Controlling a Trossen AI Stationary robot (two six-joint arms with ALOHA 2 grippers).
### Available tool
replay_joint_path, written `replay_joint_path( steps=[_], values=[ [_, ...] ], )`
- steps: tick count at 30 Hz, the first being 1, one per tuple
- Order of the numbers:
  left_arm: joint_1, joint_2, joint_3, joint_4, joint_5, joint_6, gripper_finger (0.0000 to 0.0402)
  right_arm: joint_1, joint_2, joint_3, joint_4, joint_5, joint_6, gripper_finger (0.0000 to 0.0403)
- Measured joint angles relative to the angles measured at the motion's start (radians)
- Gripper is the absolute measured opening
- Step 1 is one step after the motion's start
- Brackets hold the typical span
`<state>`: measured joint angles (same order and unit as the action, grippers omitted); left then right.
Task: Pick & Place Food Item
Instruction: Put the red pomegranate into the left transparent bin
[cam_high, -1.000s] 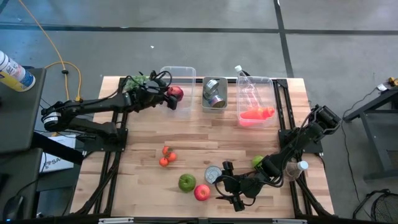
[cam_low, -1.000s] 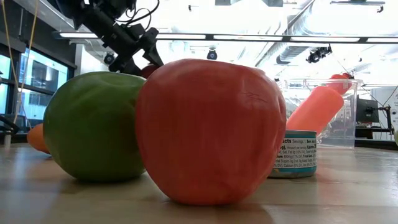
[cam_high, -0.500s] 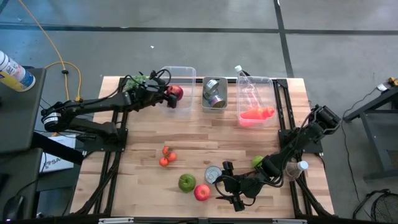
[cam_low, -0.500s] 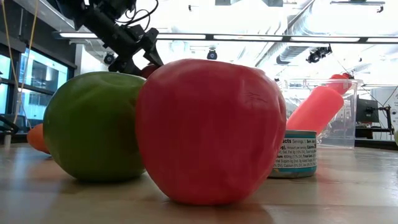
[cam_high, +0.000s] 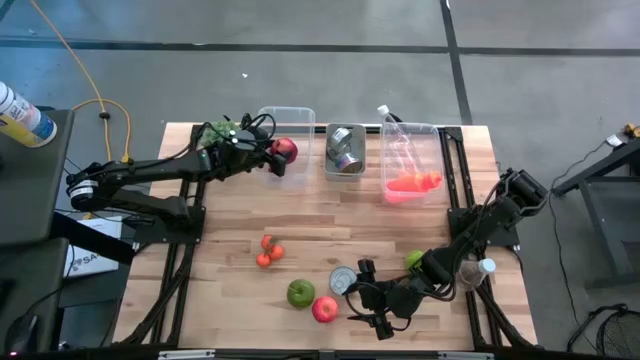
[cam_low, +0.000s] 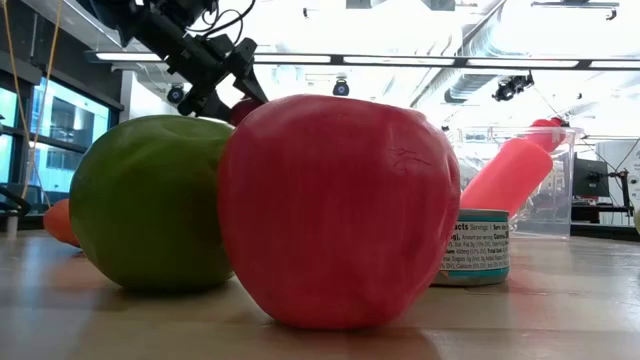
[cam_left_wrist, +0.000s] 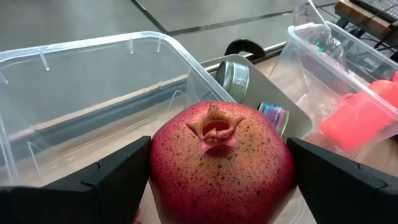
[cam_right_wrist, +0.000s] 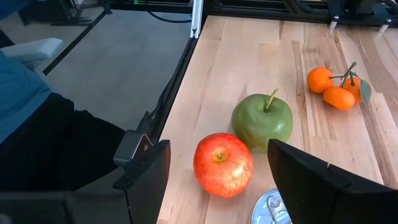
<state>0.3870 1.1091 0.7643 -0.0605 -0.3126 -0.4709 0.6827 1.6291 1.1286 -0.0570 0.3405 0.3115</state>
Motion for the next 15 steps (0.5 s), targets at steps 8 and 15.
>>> replay_joint_path(
  steps=[8, 15],
  values=[
    [-0.008, 0.000, 0.000, -0.006, -0.003, 0.057, 0.0349, 0.000, 0.000, 0.000, -0.001, -0.003, 0.001, 0.0258],
    [-0.034, 0.000, 0.000, -0.008, -0.025, 0.068, 0.0349, 0.000, 0.000, 0.000, -0.001, -0.003, 0.001, 0.0258]
  ],
)
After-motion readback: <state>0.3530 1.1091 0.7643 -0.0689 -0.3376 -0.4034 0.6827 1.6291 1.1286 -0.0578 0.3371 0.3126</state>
